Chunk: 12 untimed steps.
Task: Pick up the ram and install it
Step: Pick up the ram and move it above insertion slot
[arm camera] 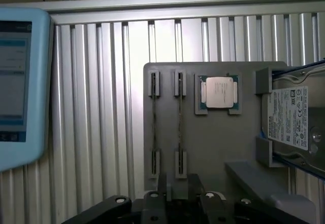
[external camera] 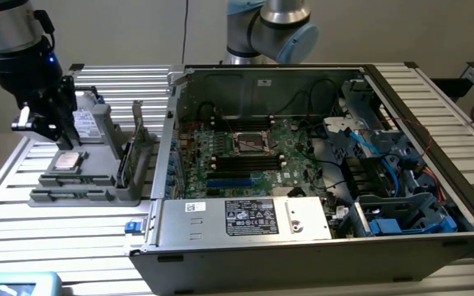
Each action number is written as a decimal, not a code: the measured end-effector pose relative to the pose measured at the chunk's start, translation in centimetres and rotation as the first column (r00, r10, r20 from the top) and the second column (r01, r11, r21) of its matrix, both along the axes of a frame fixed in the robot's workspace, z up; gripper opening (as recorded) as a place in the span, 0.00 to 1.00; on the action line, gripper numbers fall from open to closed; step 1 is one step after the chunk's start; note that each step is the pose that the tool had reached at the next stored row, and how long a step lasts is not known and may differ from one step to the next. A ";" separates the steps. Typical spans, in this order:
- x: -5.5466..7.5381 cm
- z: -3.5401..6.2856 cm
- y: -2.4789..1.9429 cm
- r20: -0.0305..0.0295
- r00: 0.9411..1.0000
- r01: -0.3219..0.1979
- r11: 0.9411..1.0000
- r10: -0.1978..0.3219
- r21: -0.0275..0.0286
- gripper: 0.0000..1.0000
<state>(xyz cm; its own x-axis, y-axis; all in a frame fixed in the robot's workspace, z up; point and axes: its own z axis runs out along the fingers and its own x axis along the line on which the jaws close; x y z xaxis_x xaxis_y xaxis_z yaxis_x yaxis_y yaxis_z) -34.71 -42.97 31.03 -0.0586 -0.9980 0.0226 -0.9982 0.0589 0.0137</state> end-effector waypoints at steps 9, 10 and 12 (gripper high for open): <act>-1.7 -1.28 -0.11 -0.002 1.000 0.000 1.000 0.000 0.000 0.36; -1.7 -1.47 -0.18 -0.002 1.000 0.000 1.000 0.000 0.000 0.36; -1.7 -1.83 -0.48 -0.002 1.000 0.000 1.000 0.000 0.000 0.36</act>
